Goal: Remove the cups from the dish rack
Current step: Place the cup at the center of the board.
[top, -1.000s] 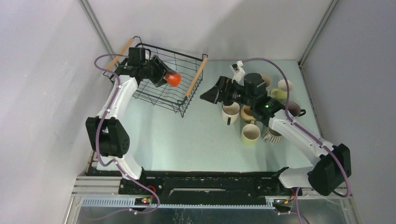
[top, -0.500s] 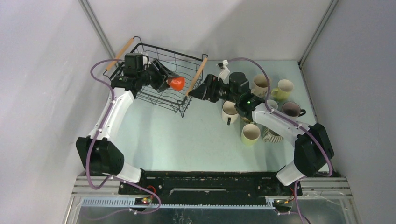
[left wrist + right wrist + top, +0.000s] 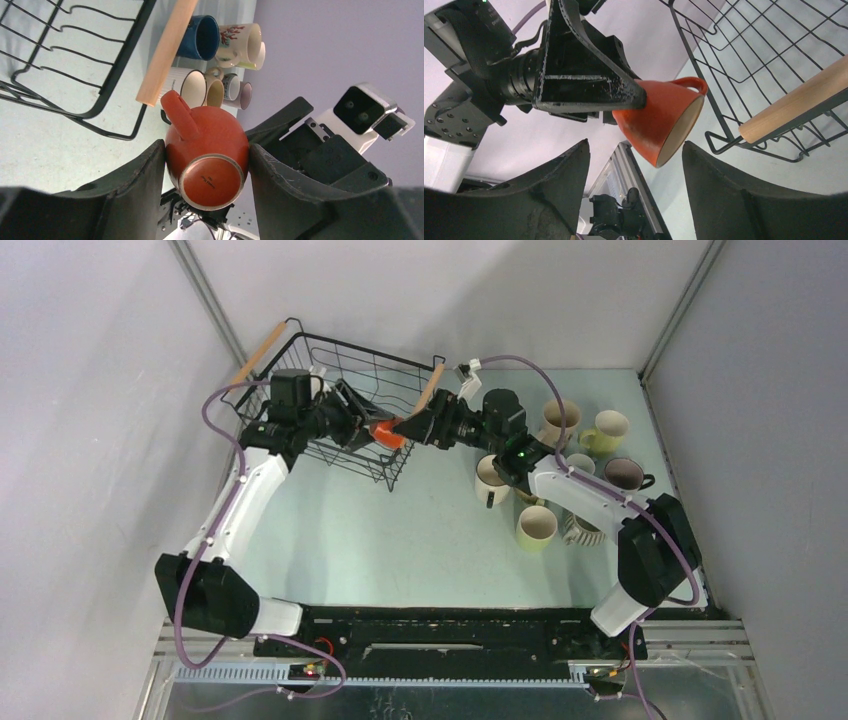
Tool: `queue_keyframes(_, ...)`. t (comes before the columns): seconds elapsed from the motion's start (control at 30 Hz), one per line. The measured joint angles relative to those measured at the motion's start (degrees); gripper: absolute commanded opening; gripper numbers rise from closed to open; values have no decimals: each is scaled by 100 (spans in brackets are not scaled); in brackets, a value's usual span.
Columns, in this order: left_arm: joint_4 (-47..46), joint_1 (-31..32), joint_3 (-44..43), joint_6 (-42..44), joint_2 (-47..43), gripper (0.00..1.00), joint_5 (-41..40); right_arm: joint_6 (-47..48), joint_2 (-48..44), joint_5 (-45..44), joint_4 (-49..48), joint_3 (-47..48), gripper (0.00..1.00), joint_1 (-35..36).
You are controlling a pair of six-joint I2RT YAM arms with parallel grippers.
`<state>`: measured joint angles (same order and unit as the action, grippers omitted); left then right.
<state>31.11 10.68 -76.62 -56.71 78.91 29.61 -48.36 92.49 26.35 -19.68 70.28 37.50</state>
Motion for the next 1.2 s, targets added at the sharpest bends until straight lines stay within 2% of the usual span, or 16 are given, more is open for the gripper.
queue_keyframes(0.6, -1397, 63, 1045, -1036, -448, 31, 540, -446, 59, 181, -269, 9, 45, 17)
queue_keyframes(0.77, -1668, 122, 1132, -1233, -511, 33, 579, -498, 59, 223, -282, 9, 29, 57)
queue_keyframes(0.83, -1768, 138, 1169, -1270, -549, 39, 573, -535, 59, 247, -293, 9, 16, 63)
queue_keyframes(0.9, -1860, 140, 1226, -1344, -599, 52, 564, -616, 59, 275, -339, 9, 1, 70)
queue_keyframes(1.0, -1961, 160, 1327, -1427, -682, 81, 546, -625, 46, 278, -378, 9, 0, 90)
queue_keyframes(1.07, -1978, 203, 1408, -1390, -763, 94, 566, -588, 22, 260, -323, 11, 0, 118)
queue_keyframes(1.1, -1987, 254, 1449, -1386, -817, 99, 586, -573, 15, 254, -293, 11, 0, 129)
queue_keyframes(1.2, -1989, 332, 1541, -1314, -949, 100, 649, -481, -57, 201, -76, 13, 0, 166)
